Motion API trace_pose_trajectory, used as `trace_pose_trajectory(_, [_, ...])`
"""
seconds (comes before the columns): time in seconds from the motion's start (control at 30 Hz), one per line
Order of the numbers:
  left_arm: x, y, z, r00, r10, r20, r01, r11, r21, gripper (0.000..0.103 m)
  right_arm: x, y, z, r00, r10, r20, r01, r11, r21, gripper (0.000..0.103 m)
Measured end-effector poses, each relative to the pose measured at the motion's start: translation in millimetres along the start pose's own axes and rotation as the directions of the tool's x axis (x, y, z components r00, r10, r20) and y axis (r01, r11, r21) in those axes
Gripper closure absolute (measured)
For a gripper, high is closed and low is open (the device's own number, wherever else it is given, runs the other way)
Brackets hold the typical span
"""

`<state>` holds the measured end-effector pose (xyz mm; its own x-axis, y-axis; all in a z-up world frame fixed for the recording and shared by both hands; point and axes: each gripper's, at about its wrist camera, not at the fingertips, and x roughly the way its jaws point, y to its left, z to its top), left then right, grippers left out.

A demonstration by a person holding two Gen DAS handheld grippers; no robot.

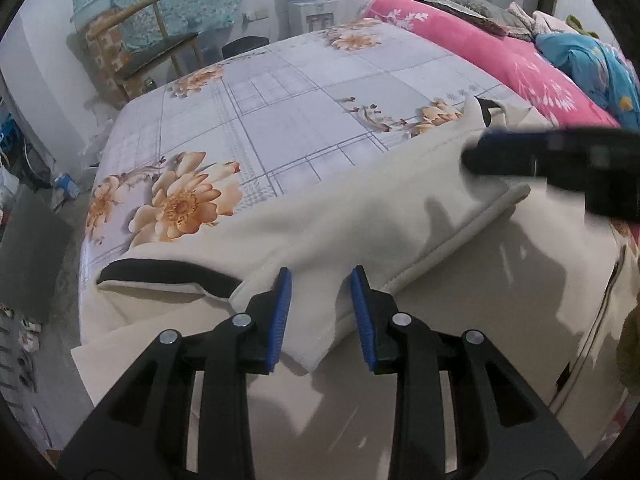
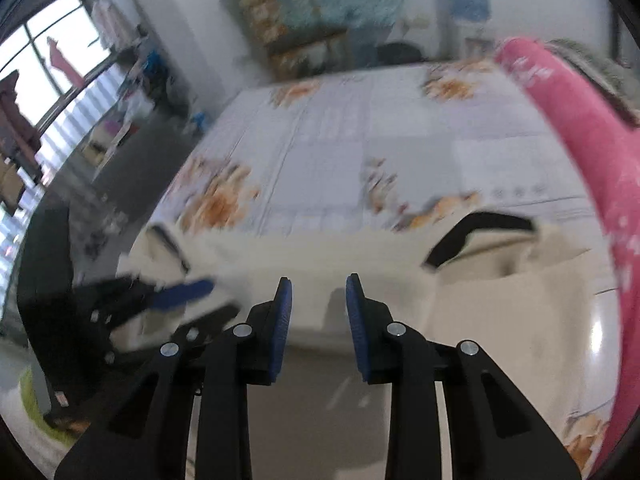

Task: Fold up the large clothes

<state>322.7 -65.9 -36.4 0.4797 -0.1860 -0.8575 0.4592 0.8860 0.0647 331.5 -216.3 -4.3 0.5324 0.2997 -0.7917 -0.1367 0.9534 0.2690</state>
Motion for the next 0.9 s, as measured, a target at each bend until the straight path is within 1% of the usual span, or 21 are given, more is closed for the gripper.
trace_pose_trajectory(0.03, [-0.2, 1.3, -0.7, 1.0, 0.002, -0.002, -0.002, 1.0, 0.005, 0.072, 1.9, -3.8, 0.5, 1.0, -0.011, 0.003, 0.011, 1.0, 0.014, 0.075])
trace_pose_trajectory(0.07, [0.2, 1.6, -1.0, 1.0, 0.001, -0.003, -0.001, 1.0, 0.006, 0.072, 12.0, -10.0, -2.3, 0.999, -0.028, -0.019, 0.028, 0.999, 0.026, 0.075])
trace_pose_trajectory(0.13, [0.2, 2.3, -1.1, 1.0, 0.001, -0.003, -0.001, 1.0, 0.01, 0.072, 37.1, -18.0, -13.0, 0.993, -0.051, -0.109, 0.055, 0.998, 0.03, 0.075])
trace_pose_trajectory(0.17, [0.2, 2.3, -1.1, 1.0, 0.002, -0.004, -0.002, 1.0, 0.012, 0.071, 36.6, -17.7, -16.8, 0.995, -0.054, -0.086, 0.056, 0.998, 0.018, 0.075])
trace_pose_trajectory(0.2, [-0.1, 2.1, -1.4, 1.0, 0.004, -0.004, -0.004, 1.0, 0.013, 0.071, 33.9, -12.1, -18.3, 0.993, -0.08, -0.089, 0.079, 0.997, -0.017, 0.075])
trace_pose_trajectory(0.27, [-1.0, 1.2, -2.3, 1.0, 0.008, -0.001, -0.008, 1.0, 0.02, 0.071, 25.0, -3.6, -14.6, 0.991, -0.108, -0.084, 0.106, 0.994, -0.031, 0.075])
trace_pose_trajectory(0.4, [-1.1, 4.6, -4.3, 1.0, -0.009, 0.005, 0.009, 1.0, 0.016, 0.071, 8.4, 6.4, 1.5, 0.997, -0.078, -0.009, 0.078, 0.996, -0.048, 0.075])
trace_pose_trajectory(0.47, [-1.5, 4.9, -5.2, 1.0, -0.012, 0.009, 0.012, 1.0, 0.019, 0.071, 11.1, 6.8, 9.3, 0.999, -0.054, 0.004, 0.054, 0.998, -0.035, 0.075])
trace_pose_trajectory(0.5, [-1.5, 4.8, -5.5, 1.0, -0.012, 0.012, 0.012, 1.0, 0.022, 0.071, 15.7, 5.8, 10.4, 0.999, -0.046, 0.003, 0.046, 0.999, -0.028, 0.074])
trace_pose_trajectory(0.6, [-1.7, 4.4, -6.9, 1.0, -0.014, 0.021, 0.013, 1.0, 0.026, 0.071, 48.6, -1.2, 5.0, 0.998, -0.037, -0.048, 0.035, 0.999, -0.026, 0.073])
trace_pose_trajectory(0.63, [-1.6, 4.2, -7.0, 1.0, -0.014, 0.023, 0.014, 1.0, 0.027, 0.071, 50.1, -2.6, 3.4, 0.999, -0.029, -0.027, 0.028, 0.999, -0.041, 0.073])
trace_pose_trajectory(0.8, [-5.8, 6.2, -4.0, 0.999, -0.03, 0.011, 0.03, 0.999, 0.014, 0.072, 45.7, 1.9, 2.0, 0.997, -0.041, -0.061, 0.038, 0.998, -0.044, 0.073])
trace_pose_trajectory(0.9, [-19.9, 7.1, 0.2, 0.997, -0.051, 0.057, 0.051, 0.999, 0.001, 0.072, 46.9, 2.0, 0.1, 0.997, -0.046, -0.054, 0.044, 0.998, -0.045, 0.073])
